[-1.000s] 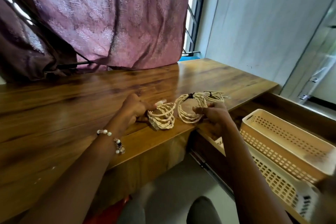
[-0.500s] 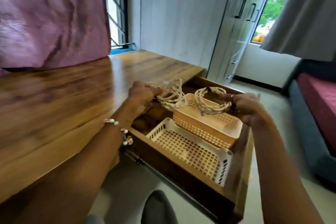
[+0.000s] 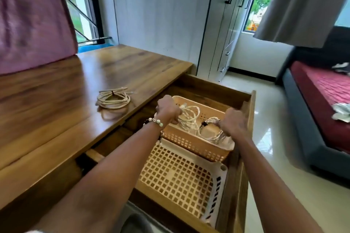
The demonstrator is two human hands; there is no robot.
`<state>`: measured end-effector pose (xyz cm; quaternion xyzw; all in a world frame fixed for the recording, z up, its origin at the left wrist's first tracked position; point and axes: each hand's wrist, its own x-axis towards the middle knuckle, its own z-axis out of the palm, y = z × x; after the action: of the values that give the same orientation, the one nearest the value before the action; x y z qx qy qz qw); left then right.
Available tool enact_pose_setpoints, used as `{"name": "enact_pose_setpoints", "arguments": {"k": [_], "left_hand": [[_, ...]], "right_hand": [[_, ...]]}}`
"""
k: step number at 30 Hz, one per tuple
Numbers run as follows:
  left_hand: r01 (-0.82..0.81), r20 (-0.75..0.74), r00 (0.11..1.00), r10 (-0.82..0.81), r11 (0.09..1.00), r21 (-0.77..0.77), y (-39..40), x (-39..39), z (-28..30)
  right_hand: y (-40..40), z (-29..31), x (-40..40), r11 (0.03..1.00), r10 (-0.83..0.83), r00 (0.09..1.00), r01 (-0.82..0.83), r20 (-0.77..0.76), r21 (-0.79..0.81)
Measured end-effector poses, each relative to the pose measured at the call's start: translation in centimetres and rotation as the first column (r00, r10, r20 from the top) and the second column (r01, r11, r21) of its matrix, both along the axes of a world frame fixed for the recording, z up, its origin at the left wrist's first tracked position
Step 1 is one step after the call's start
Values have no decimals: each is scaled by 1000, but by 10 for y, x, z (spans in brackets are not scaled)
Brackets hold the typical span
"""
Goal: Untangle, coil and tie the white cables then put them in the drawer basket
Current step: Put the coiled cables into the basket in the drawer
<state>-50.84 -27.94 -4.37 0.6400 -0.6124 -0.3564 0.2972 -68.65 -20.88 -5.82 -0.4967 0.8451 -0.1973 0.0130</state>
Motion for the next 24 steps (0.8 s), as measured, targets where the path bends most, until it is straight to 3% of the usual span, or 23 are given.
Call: {"name": "enact_pose_setpoints", "arguments": {"k": [6, 10, 14, 16, 18, 21, 24], "left_hand": [[147, 384, 917, -103, 985, -86, -20, -7, -32], [197, 421, 893, -157, 979, -52, -25, -6, -33], [234, 312, 926, -210, 971, -41, -27, 1, -26], [261, 238, 943, -234, 961, -88, -22, 12, -16], [289, 128, 954, -270, 942, -168, -14, 31, -2], [209, -79, 967, -243, 930, -302, -3, 67, 19], [-127, -276, 961, 10, 903, -411, -6, 117, 28]], "right_hand": [[-10, -12, 0, 982, 126, 970, -93, -207, 162], [-12, -14, -3, 969, 160, 968, -118, -191, 216], [-16, -7, -3, 976, 145, 983, -123, -116, 179], [-20, 4, 3, 988, 139, 984, -131, -109, 77], [-24, 22, 19, 980, 191, 980, -186, 60, -76], [-30, 49, 59, 912, 407, 817, -344, 407, -222], [-38, 62, 113, 845, 533, 610, -416, 586, -336]]}}
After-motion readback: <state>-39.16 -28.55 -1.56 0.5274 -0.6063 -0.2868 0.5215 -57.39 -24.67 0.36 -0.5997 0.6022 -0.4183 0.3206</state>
